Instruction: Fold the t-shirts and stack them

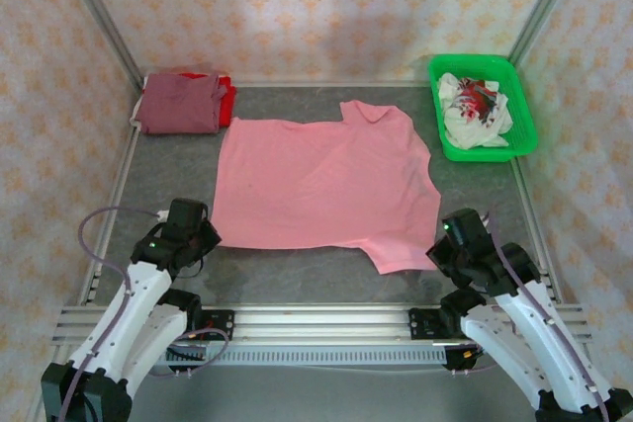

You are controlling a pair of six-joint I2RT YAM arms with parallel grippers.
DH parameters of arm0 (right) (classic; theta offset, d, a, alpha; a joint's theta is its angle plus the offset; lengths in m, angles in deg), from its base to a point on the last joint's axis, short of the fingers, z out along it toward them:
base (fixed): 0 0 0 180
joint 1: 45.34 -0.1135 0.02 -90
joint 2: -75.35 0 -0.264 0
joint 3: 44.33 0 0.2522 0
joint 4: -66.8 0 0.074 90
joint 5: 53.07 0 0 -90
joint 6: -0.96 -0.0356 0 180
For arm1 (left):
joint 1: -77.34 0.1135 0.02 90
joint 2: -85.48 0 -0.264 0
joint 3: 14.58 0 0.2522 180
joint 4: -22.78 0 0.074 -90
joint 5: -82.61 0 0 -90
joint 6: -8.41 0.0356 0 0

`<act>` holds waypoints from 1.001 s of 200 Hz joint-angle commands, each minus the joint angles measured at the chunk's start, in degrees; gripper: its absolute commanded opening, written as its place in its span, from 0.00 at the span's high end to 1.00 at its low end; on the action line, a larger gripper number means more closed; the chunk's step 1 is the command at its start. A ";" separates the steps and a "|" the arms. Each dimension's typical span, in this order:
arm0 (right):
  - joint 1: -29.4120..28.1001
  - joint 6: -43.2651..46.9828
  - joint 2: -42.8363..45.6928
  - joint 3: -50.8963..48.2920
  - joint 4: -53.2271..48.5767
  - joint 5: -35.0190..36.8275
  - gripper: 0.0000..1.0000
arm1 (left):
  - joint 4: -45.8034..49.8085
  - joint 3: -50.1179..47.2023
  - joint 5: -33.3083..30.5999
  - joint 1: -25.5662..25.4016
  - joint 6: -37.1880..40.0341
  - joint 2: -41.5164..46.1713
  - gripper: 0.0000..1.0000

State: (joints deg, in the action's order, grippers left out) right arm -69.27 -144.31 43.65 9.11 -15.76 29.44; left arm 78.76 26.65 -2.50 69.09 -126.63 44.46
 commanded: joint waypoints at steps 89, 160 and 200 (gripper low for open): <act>6.02 11.39 -11.10 10.73 8.58 2.68 1.00 | -1.12 9.80 -2.28 3.30 7.28 -13.19 1.00; 8.54 16.04 -23.08 14.40 20.79 -0.46 1.00 | -4.16 16.72 -2.22 4.45 12.65 -26.13 1.00; 9.69 17.53 -26.66 15.64 23.16 0.65 1.00 | -4.86 20.16 -3.10 4.56 14.10 -31.22 1.00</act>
State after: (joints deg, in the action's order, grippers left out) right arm -60.83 -129.14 18.16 22.25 4.53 29.03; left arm 75.18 43.89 -3.44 73.01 -114.69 15.55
